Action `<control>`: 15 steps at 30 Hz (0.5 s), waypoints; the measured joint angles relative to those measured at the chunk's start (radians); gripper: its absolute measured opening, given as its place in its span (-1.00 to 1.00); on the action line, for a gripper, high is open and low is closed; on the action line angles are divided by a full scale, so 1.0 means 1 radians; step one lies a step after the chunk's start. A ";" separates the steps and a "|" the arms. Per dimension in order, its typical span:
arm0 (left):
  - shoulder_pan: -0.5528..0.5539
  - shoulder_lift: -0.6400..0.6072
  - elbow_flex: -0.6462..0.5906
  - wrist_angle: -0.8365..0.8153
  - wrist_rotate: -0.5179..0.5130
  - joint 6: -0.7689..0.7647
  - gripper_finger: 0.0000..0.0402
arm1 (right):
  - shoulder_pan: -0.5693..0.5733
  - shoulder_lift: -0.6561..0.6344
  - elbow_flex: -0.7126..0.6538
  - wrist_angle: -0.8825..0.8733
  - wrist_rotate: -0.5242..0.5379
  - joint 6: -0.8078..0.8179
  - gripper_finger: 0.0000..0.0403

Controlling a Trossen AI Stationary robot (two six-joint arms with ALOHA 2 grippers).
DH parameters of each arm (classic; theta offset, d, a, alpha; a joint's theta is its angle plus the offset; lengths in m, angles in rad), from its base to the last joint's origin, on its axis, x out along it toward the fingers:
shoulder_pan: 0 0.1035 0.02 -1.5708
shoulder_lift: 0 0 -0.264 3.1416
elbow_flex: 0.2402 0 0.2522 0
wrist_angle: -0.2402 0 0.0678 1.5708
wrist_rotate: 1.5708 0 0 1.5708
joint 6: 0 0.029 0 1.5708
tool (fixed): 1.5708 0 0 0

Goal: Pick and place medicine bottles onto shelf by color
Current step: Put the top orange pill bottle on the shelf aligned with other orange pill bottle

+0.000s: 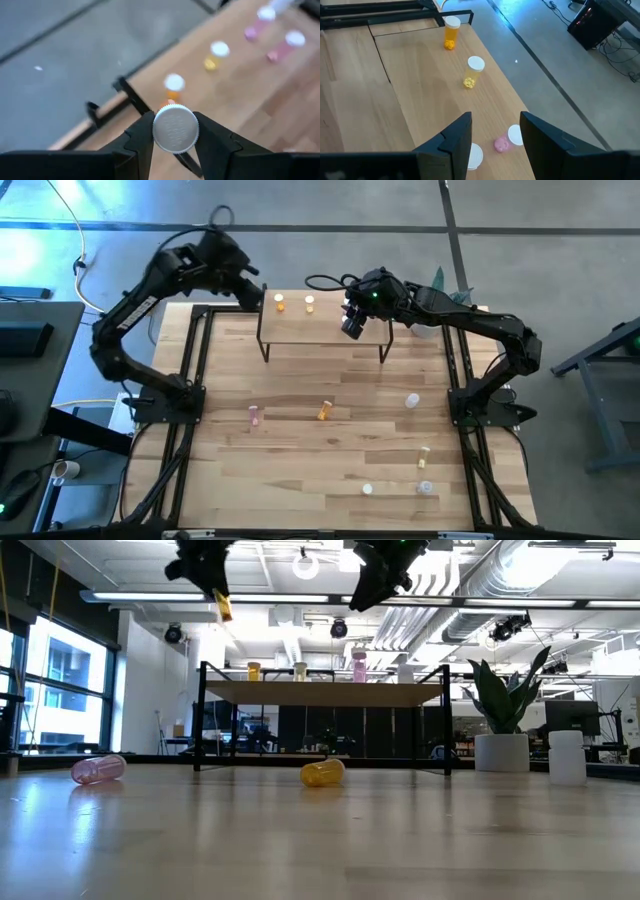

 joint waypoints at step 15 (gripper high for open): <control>-0.127 0.169 0.003 -0.044 -0.013 -0.067 -0.43 | 0.000 0.000 0.000 -0.035 0.000 0.002 -0.21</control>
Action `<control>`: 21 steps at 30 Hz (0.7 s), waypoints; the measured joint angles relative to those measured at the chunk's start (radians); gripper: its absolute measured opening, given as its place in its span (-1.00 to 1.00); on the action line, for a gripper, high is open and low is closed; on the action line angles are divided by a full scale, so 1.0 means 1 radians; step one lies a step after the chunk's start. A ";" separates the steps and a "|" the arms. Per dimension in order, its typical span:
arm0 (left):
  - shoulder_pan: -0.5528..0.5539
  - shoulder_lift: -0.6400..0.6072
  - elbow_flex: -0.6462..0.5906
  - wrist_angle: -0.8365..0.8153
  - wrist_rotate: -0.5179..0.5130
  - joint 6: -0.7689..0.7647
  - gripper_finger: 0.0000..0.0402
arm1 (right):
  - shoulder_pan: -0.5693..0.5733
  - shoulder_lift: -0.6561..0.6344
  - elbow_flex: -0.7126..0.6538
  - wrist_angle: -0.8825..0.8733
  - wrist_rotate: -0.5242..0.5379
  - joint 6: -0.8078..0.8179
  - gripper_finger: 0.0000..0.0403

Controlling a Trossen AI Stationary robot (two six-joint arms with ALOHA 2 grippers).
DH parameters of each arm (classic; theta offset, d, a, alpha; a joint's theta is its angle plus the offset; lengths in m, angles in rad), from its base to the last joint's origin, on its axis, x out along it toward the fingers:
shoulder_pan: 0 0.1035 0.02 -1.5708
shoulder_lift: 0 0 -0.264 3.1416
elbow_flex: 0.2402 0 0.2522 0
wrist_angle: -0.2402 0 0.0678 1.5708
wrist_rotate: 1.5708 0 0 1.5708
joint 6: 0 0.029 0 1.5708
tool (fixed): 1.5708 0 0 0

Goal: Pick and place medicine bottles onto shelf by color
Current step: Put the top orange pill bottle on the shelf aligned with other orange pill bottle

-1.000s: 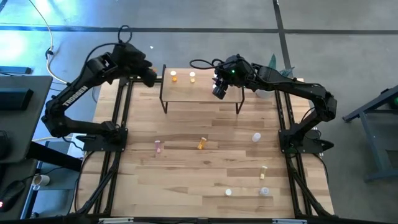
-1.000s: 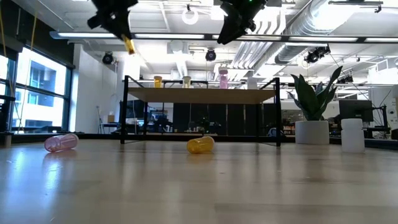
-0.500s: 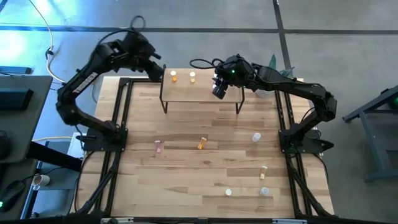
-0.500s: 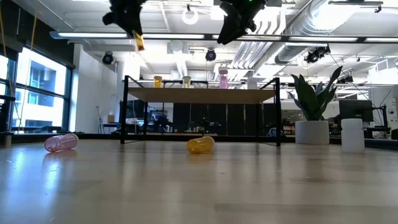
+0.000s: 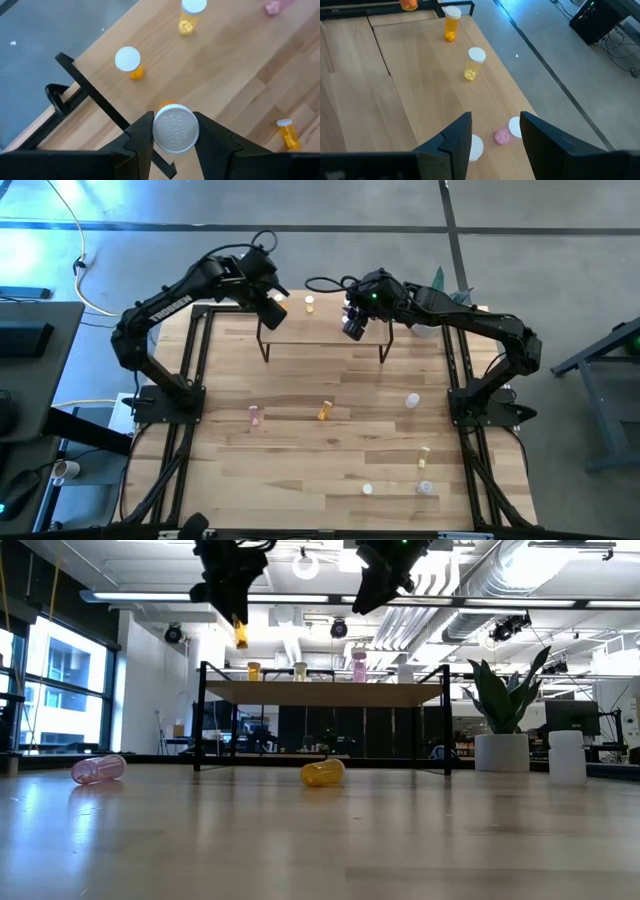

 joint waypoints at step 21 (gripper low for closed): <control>-0.038 0.123 0.000 -0.079 0.007 -0.005 -0.43 | 0.000 0.000 0.000 -0.026 0.000 -0.008 -0.21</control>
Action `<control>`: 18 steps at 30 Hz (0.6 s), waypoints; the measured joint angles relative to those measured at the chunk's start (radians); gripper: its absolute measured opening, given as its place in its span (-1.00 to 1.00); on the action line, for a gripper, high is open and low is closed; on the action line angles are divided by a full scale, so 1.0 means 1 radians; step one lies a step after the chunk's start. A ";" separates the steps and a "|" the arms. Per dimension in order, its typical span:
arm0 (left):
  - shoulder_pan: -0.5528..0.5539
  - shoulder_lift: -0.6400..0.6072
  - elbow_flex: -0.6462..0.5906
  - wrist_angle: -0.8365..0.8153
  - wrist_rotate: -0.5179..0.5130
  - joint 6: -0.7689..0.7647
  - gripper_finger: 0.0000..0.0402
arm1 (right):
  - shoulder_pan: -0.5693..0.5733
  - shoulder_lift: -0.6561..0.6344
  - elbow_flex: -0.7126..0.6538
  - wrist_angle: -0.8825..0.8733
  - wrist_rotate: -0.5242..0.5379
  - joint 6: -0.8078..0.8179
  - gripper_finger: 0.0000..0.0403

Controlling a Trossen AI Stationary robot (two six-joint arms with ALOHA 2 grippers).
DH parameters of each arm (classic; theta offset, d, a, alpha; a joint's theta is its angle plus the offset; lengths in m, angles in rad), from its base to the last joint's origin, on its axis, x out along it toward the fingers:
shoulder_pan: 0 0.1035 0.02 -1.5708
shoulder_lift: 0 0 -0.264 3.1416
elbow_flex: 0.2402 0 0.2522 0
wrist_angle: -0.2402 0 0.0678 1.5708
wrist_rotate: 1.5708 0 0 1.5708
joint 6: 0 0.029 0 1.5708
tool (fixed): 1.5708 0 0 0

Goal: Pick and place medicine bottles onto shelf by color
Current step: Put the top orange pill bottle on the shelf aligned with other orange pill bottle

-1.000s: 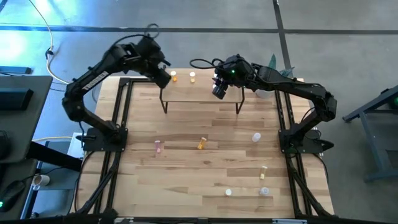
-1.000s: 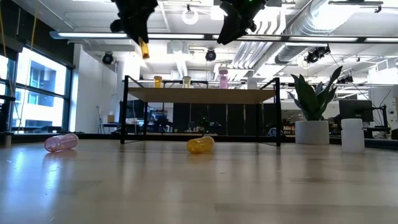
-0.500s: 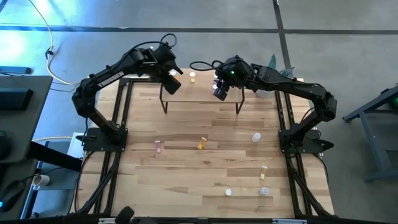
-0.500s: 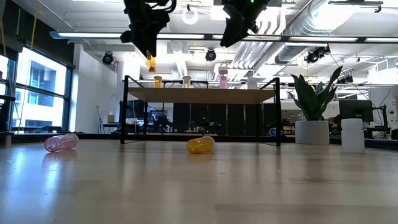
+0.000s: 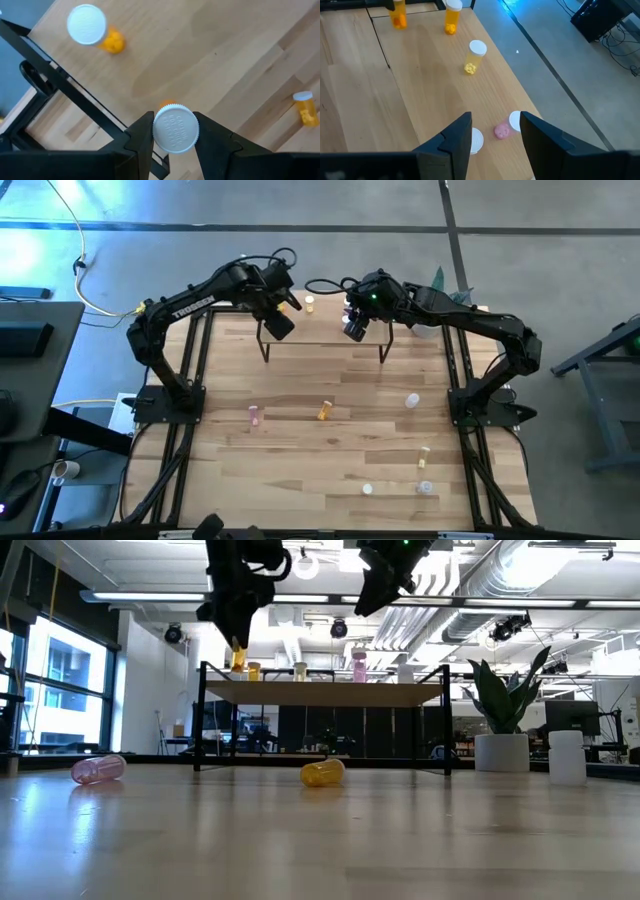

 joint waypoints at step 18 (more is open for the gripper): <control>-0.012 -0.159 -0.194 0.205 -0.048 -0.006 -0.43 | 0.001 0.000 0.000 -0.007 -0.011 0.052 -0.21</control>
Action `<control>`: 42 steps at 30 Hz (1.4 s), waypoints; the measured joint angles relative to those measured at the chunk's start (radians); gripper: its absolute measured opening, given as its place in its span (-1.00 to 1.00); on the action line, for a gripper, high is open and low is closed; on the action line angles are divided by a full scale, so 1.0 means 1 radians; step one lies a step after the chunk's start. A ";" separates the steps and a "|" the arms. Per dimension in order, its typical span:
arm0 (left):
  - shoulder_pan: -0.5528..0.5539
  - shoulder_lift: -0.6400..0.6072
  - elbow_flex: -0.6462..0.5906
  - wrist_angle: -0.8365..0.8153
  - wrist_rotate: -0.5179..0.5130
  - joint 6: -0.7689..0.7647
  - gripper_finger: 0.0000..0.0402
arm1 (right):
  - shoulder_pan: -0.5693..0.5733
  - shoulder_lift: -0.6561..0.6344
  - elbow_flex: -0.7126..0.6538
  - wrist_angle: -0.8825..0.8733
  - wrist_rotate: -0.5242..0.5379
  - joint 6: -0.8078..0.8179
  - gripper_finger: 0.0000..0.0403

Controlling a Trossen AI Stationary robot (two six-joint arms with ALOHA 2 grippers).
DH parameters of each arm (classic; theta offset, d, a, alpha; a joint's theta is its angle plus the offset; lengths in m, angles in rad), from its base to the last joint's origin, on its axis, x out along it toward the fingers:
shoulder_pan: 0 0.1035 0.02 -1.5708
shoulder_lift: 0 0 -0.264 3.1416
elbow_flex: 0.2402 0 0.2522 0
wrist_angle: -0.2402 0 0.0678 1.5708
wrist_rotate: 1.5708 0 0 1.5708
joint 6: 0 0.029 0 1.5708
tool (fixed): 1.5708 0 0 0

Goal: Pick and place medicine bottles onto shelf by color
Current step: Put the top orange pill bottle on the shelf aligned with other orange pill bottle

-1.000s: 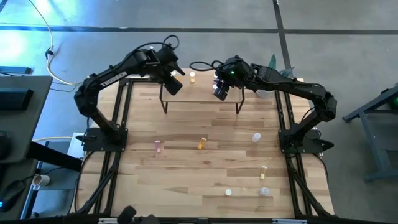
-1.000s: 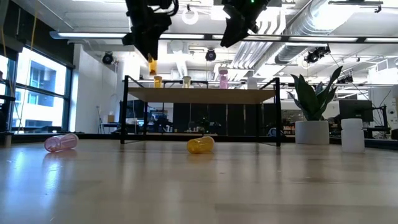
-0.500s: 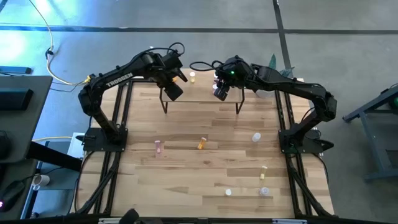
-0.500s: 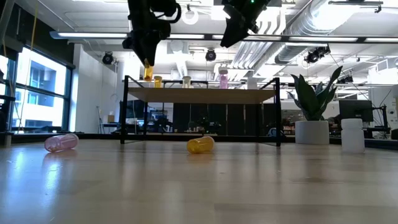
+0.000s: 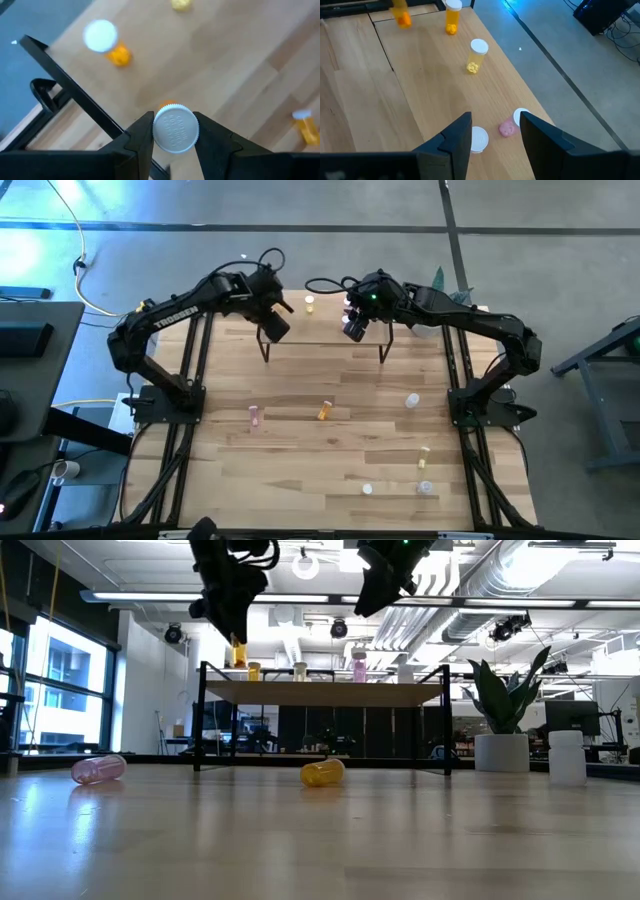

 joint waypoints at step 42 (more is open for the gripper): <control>0.027 0.079 -0.001 0.038 0.020 0.017 -0.43 | 0.000 0.000 0.000 0.001 0.000 -0.007 -0.21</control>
